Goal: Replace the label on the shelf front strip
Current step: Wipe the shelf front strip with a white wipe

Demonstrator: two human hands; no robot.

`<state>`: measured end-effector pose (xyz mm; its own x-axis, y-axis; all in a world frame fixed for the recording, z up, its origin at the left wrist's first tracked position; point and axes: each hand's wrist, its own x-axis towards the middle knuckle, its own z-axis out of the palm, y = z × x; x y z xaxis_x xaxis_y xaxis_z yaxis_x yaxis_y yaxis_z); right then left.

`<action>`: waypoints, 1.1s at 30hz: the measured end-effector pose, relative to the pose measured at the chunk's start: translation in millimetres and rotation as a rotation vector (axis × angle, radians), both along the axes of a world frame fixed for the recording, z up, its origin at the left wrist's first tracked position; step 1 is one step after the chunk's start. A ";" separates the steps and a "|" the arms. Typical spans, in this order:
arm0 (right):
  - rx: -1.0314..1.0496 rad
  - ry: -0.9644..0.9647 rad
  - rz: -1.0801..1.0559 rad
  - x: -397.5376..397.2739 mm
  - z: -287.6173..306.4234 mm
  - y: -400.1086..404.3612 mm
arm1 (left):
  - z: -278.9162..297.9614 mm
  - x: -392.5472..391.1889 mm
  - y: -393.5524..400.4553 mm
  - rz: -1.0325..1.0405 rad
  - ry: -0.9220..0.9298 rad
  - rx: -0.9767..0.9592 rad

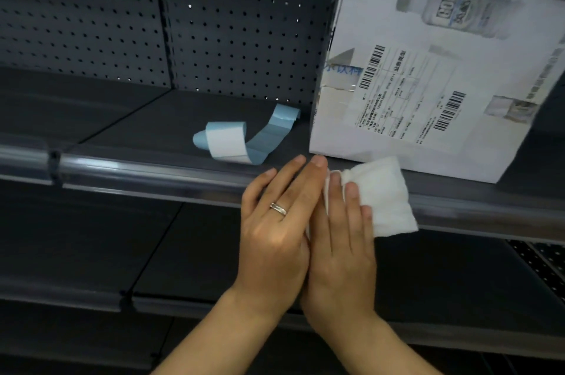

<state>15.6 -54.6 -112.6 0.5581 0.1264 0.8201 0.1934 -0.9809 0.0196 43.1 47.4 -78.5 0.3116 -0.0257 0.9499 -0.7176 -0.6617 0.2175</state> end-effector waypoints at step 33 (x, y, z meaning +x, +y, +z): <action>-0.081 0.034 -0.116 -34.9 5.1 -121.4 | -5.7 0.9 2.2 0.116 -0.049 0.170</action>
<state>-19.4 -176.0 -107.5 0.5997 0.1244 0.7905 0.0809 -0.9922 0.0947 44.0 49.6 -84.3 0.2755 -0.1537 0.9489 -0.6417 -0.7644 0.0624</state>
